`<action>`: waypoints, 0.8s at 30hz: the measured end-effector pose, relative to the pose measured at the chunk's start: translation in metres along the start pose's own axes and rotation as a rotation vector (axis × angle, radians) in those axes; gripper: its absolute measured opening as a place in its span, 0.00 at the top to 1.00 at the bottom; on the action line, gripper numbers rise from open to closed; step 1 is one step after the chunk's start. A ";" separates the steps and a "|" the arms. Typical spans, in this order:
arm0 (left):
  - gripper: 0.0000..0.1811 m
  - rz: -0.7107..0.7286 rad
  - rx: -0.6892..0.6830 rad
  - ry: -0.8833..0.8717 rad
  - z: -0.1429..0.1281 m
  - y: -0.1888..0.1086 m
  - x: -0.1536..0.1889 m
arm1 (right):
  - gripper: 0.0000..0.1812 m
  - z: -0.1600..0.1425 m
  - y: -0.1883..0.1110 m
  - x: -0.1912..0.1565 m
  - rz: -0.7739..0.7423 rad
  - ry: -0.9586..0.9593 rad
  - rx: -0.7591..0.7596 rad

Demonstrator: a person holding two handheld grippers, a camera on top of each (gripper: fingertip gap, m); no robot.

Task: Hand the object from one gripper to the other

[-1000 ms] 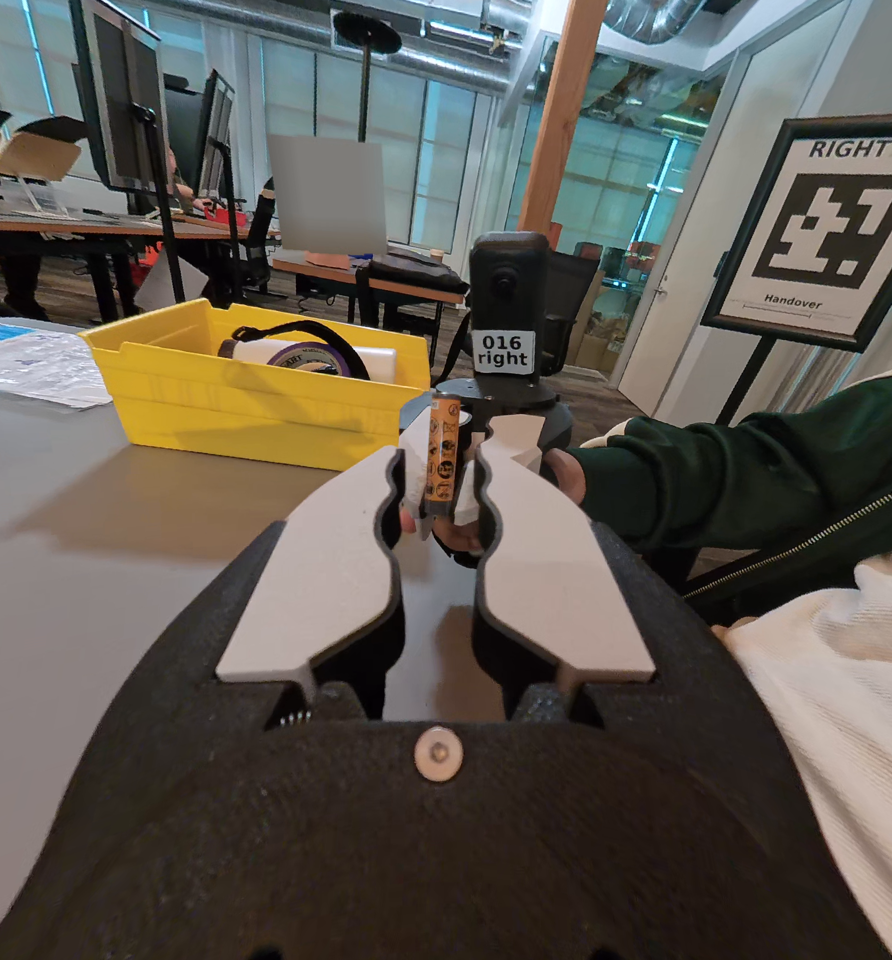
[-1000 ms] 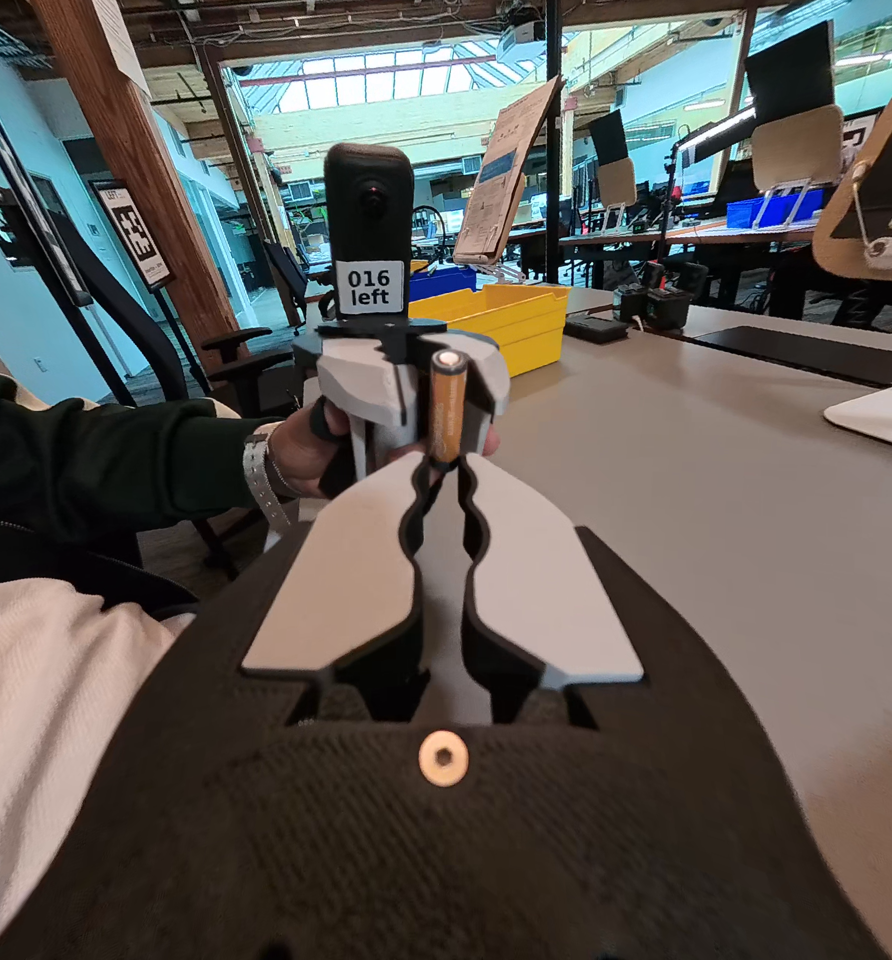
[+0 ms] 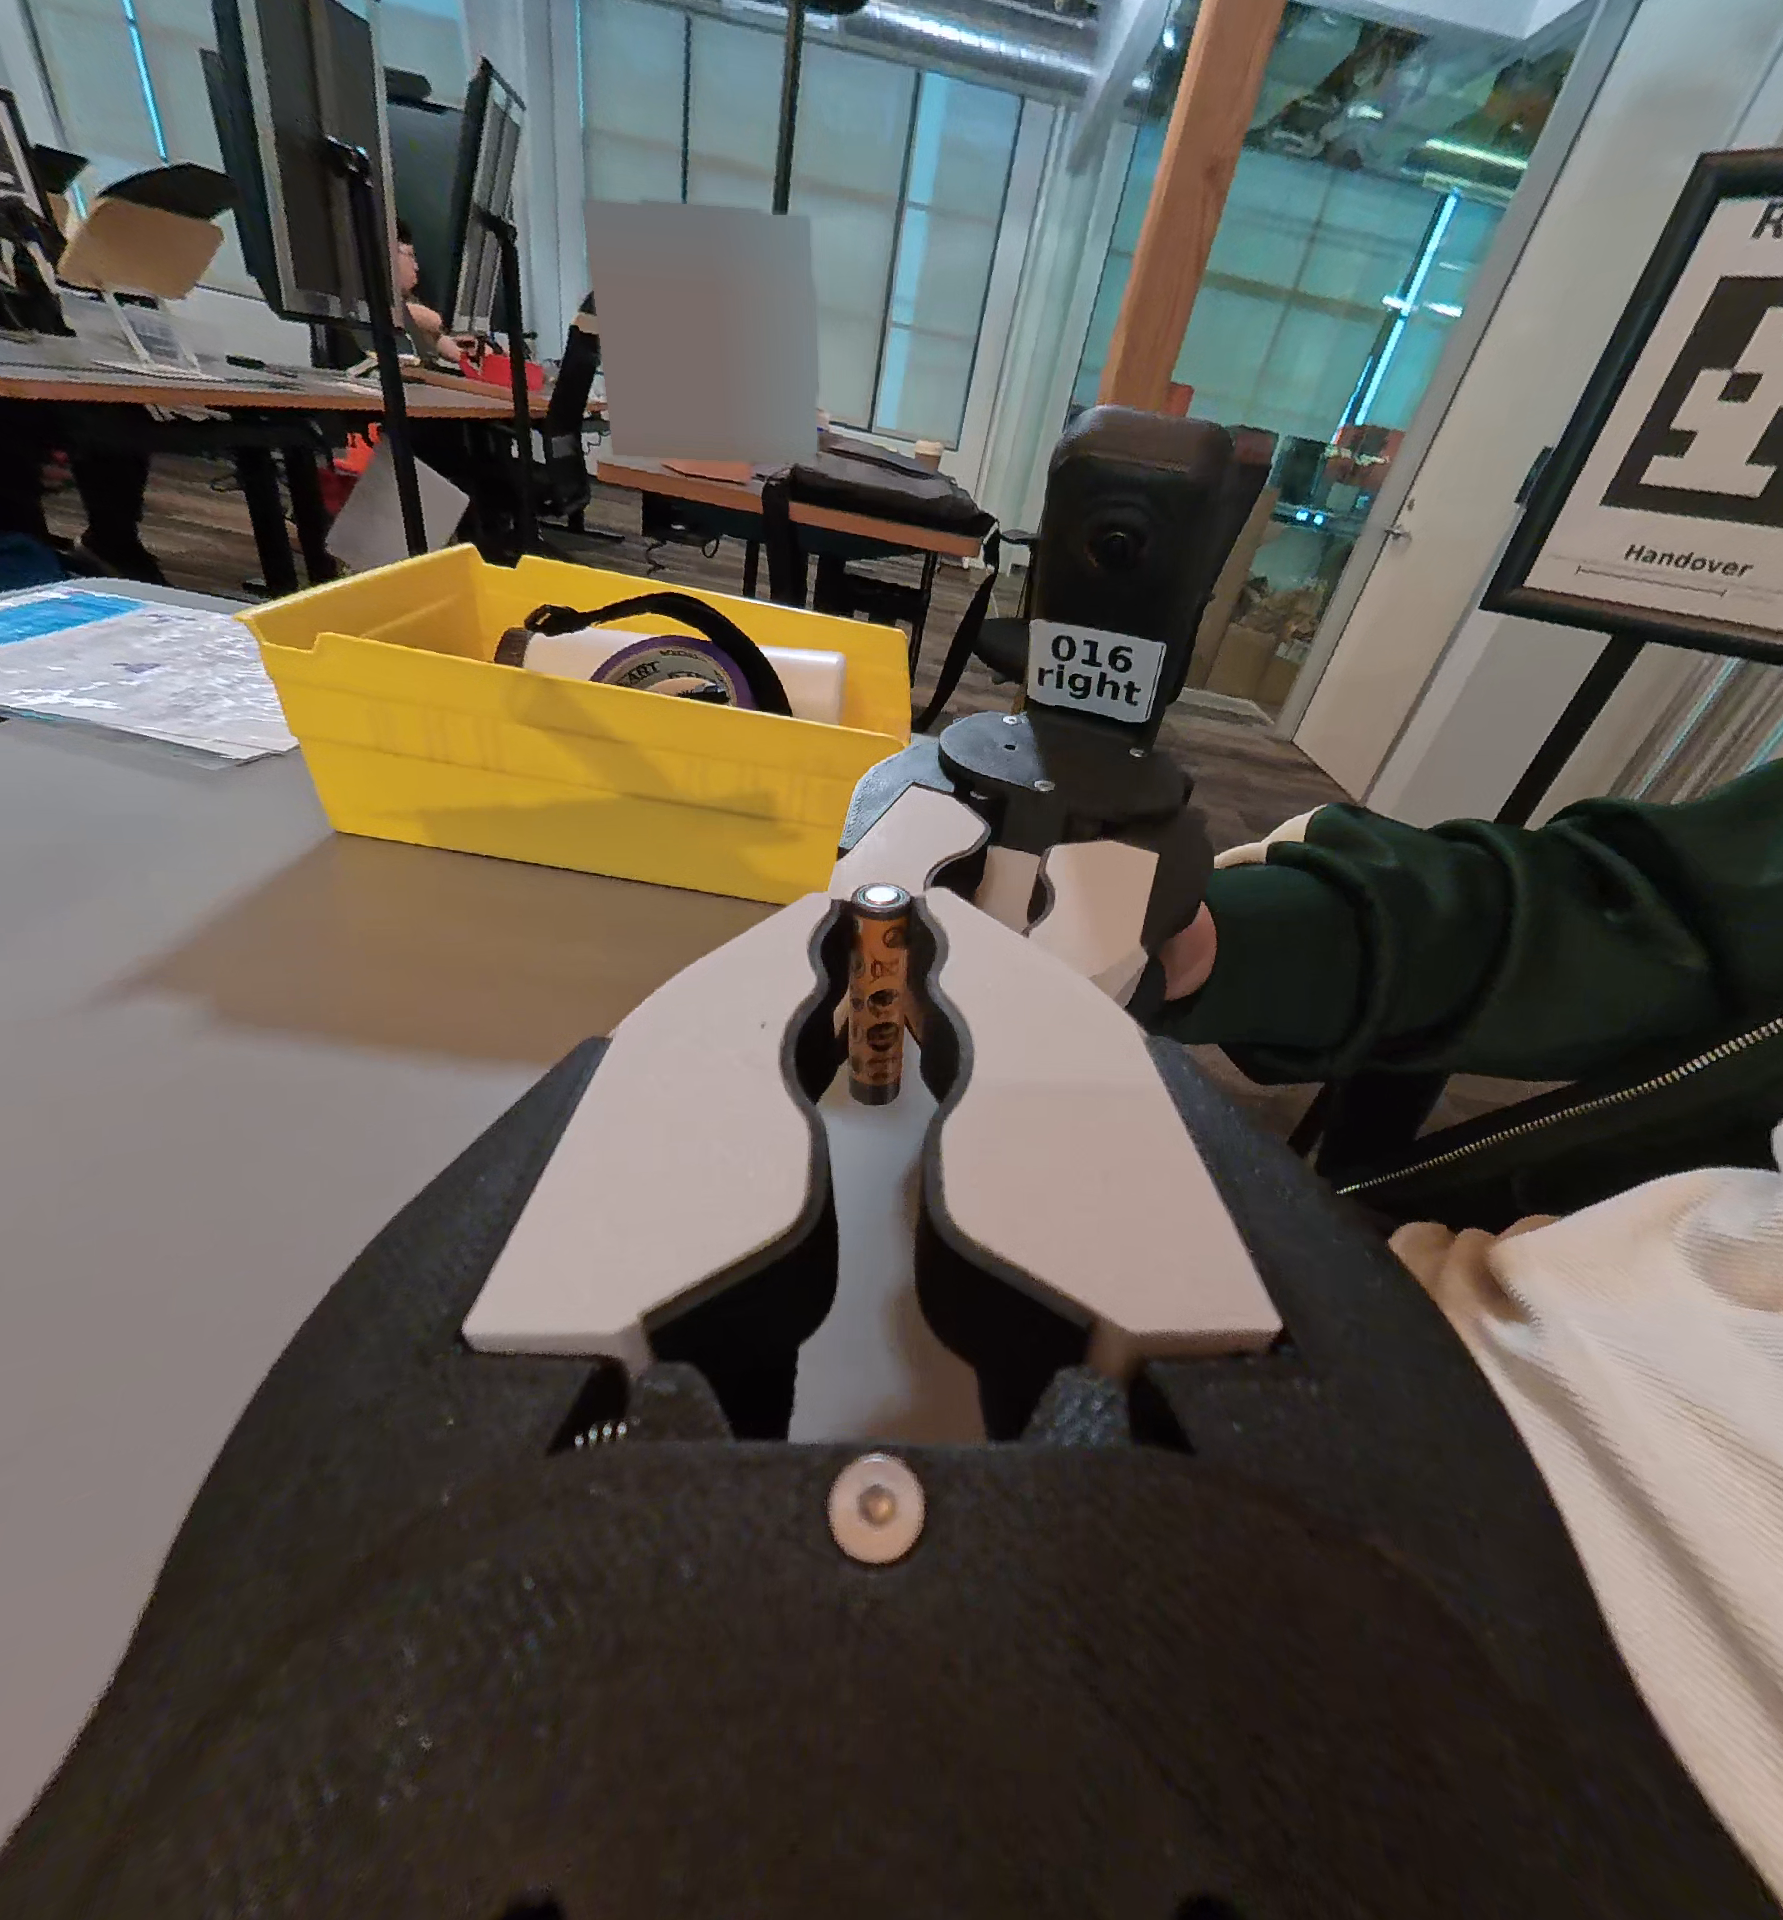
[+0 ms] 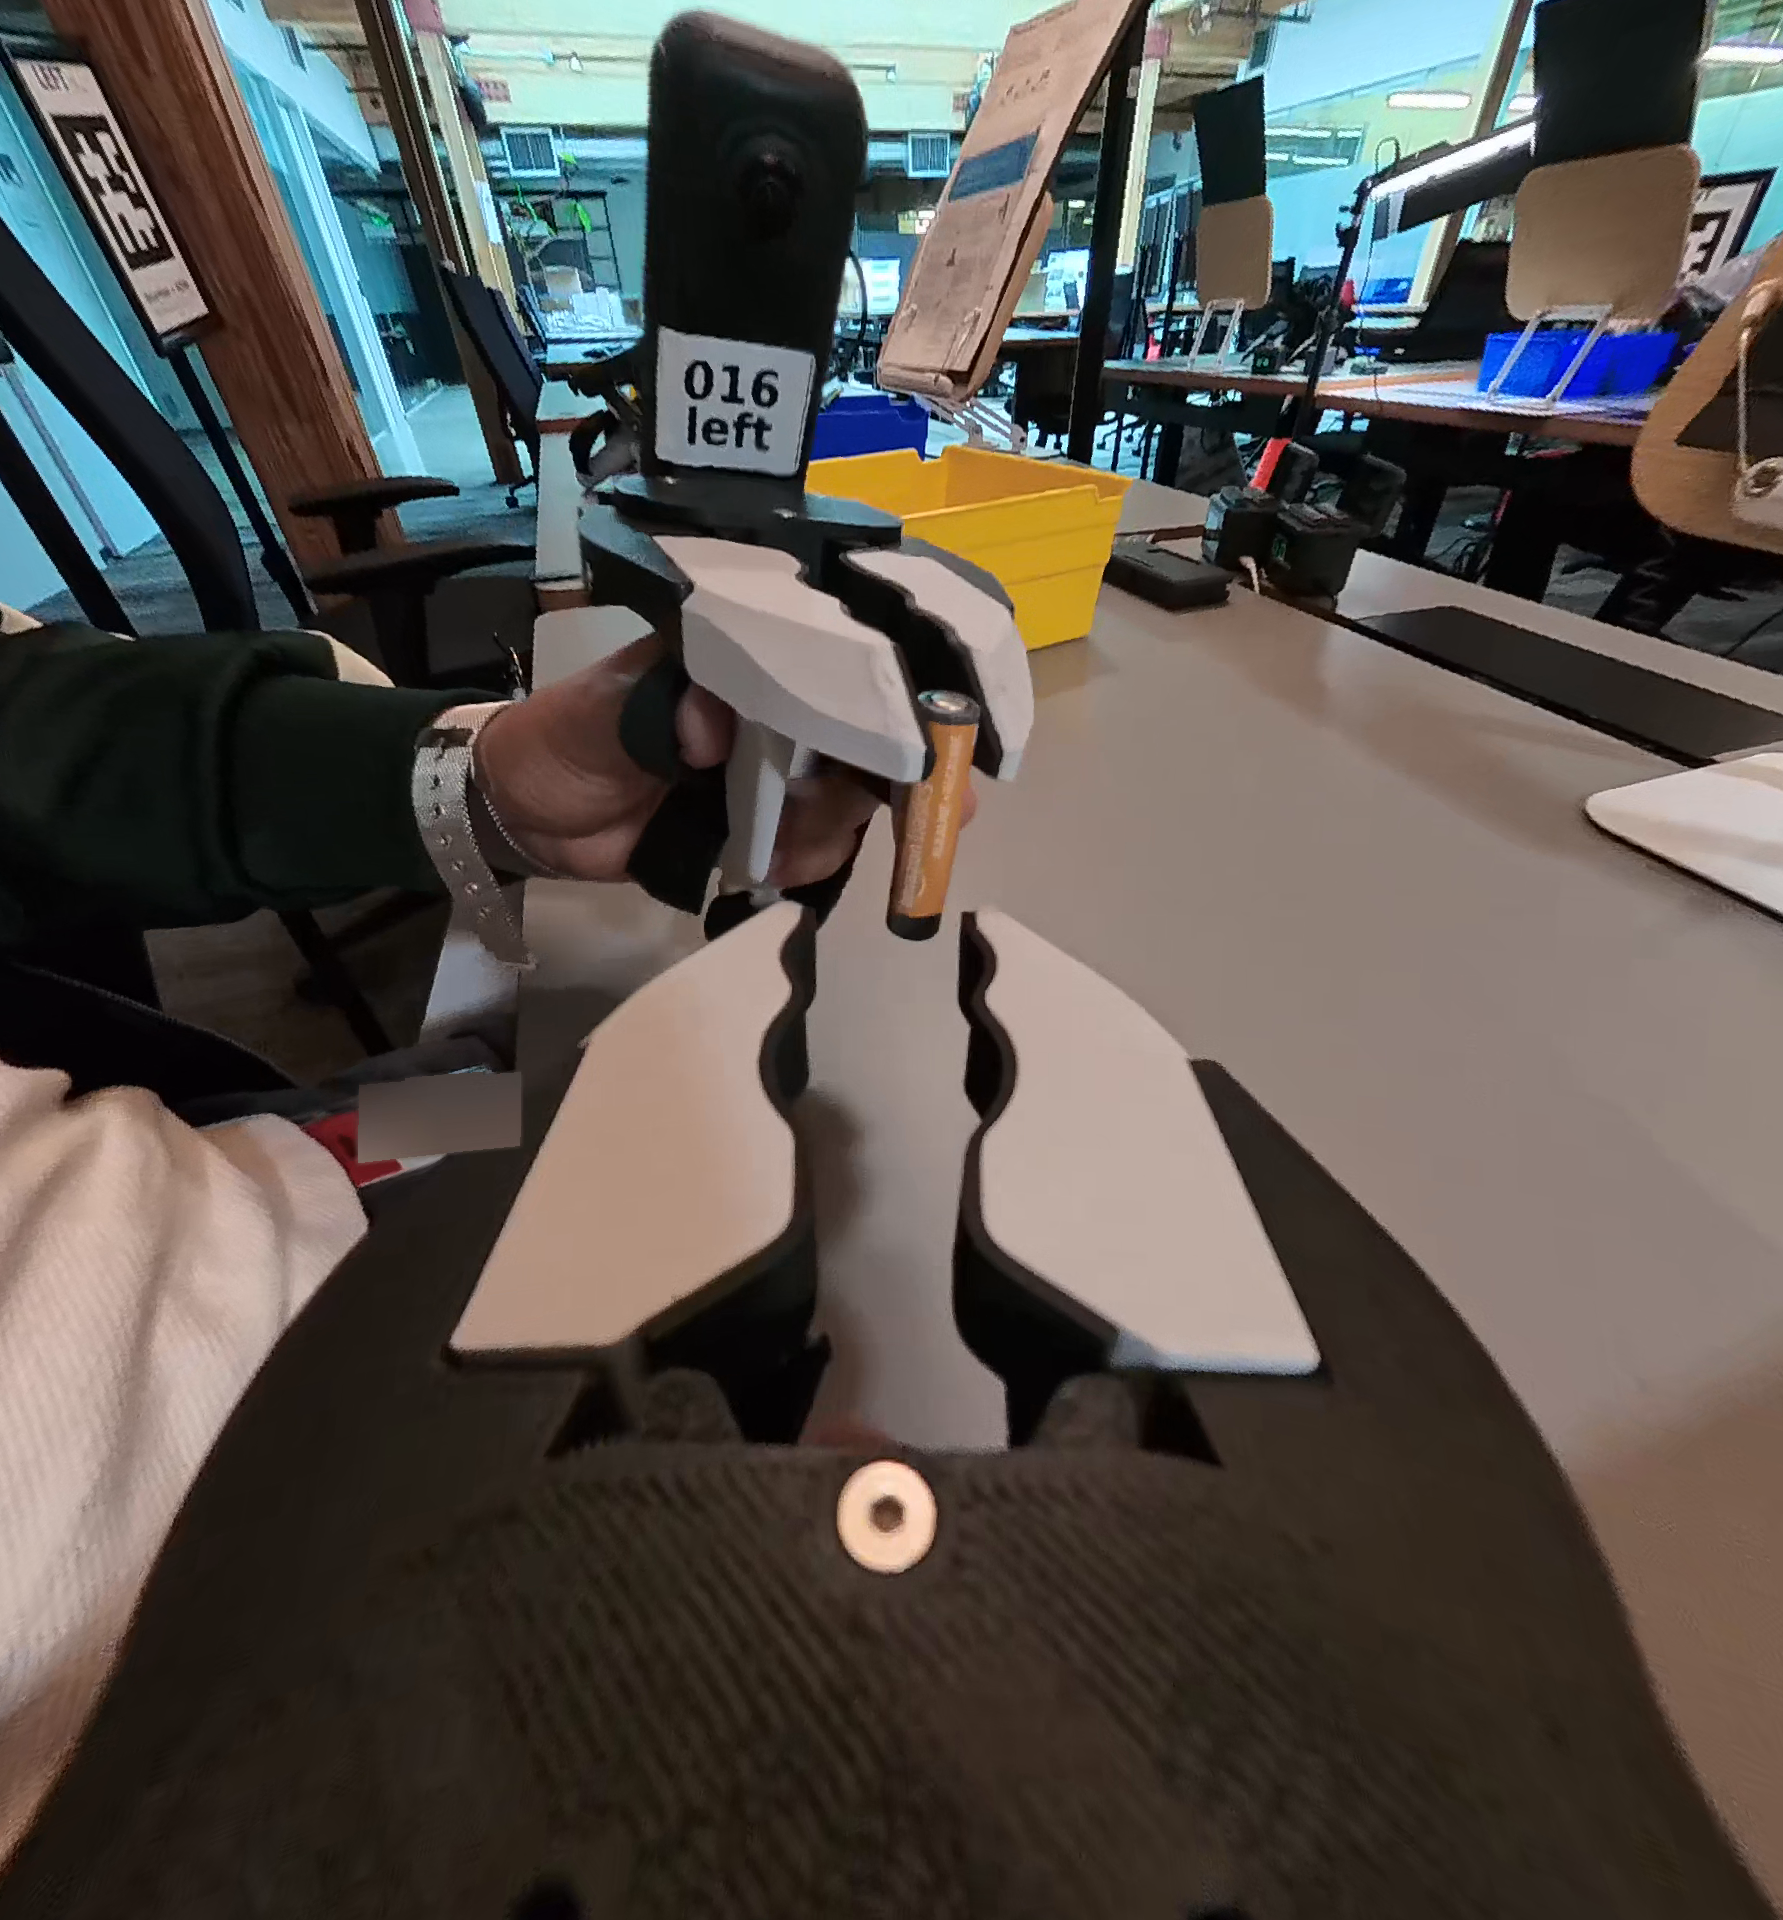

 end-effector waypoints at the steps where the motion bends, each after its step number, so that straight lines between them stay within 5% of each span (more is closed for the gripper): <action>1: 0.95 -0.003 0.010 -0.010 0.000 -0.001 -0.001 | 0.86 0.001 -0.001 0.000 -0.005 0.004 0.010; 20: 0.95 -0.094 0.067 -0.064 -0.005 0.010 0.006 | 0.94 0.010 -0.006 0.000 -0.026 0.080 0.059; 24: 0.70 0.011 0.145 -0.063 0.001 0.003 0.001 | 0.94 0.031 -0.020 0.008 -0.114 0.078 0.050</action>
Point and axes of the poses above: each gripper's, where its closed fingertips meet, y out along the fingers, z out of its top, x = y × z across the jaws, the point moved 9 cm from there along -y, back along the fingers, and after that the axes turned 13 degrees about -y, right-handed, at the moved point
